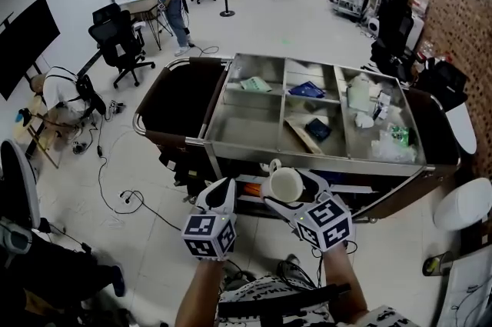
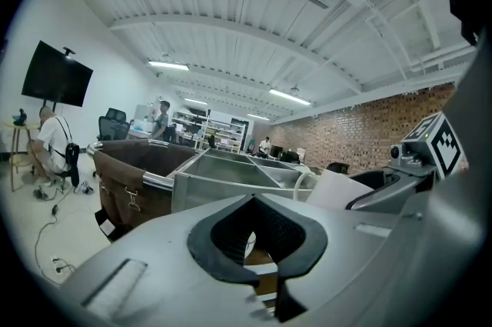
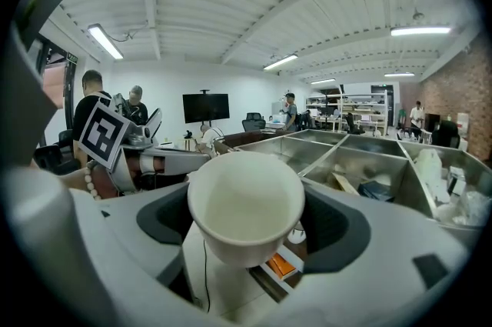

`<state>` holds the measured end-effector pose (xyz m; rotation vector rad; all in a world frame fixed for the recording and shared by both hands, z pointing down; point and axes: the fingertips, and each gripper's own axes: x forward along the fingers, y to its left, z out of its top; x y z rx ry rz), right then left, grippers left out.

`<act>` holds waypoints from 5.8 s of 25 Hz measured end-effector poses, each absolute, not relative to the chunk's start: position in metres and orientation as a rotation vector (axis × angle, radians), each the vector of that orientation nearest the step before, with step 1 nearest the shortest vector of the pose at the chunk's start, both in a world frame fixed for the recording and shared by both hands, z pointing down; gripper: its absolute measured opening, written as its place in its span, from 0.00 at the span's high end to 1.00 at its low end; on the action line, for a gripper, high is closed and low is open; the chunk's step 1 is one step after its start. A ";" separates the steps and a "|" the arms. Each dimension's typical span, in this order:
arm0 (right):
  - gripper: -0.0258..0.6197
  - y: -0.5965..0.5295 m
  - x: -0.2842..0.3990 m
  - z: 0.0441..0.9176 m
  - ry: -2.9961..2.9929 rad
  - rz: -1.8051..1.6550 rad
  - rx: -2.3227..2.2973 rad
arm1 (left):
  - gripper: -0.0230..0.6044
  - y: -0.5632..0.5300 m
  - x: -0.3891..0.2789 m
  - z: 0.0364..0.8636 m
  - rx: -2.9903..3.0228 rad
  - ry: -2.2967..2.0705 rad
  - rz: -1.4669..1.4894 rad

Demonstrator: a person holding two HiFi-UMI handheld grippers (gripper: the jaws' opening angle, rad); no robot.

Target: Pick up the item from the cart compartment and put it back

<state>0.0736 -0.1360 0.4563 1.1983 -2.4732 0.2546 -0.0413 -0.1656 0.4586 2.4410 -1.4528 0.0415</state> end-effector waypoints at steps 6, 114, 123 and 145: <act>0.30 -0.134 0.068 0.460 -2.476 0.257 1.178 | 0.96 -0.164 -0.041 0.459 2.463 -1.445 0.045; 0.25 -0.375 0.024 0.479 -2.127 0.193 0.799 | 0.96 -0.238 -0.072 0.450 2.324 -1.471 0.052; 0.53 -0.322 0.044 0.361 -2.625 0.130 1.041 | 0.96 -0.232 -0.064 0.451 2.345 -1.499 0.008; 0.96 -0.153 0.093 0.448 -2.670 0.318 1.418 | 0.96 -0.155 -0.031 0.467 2.400 -1.421 0.067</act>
